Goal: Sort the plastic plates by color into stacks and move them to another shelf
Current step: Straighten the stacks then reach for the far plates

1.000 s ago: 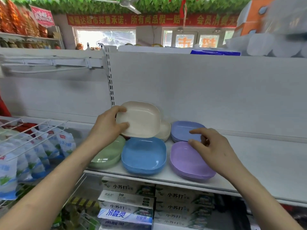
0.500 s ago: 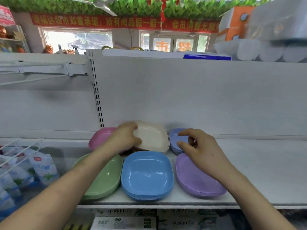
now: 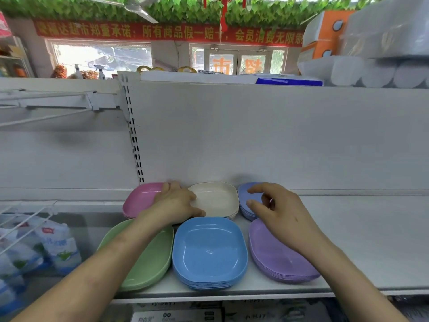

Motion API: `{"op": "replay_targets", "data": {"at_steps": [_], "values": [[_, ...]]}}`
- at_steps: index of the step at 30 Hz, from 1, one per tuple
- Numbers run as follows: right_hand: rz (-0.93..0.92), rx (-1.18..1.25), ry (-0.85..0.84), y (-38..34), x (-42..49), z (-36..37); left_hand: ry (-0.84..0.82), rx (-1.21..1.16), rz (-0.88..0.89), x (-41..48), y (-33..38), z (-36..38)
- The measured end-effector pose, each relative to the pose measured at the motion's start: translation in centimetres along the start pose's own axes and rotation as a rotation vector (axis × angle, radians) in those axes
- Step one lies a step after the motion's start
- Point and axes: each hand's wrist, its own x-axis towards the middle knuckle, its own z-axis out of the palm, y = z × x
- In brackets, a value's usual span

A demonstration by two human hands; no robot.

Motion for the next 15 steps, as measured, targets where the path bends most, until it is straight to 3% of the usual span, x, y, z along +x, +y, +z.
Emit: {"op": "replay_targets", "data": {"at_steps": [4, 8, 11, 15], "values": [[0.029, -0.014, 0.002, 0.8, -0.6, -0.7, 0.056, -0.014, 0.000, -0.3, 0.0, -0.2], [0.047, -0.024, 0.027, 2.0, -2.0, -2.5, 0.220, -0.053, 0.064, -1.3, 1.1, -1.8], [0.061, -0.016, 0.036, 3.6, -2.9, -4.5, 0.303, -0.162, 0.146, -3.4, 4.5, -3.3], [0.041, -0.035, 0.045, 6.3, -4.6, -8.7, 0.281, -0.375, 0.316, -6.8, 12.8, -3.4]]}}
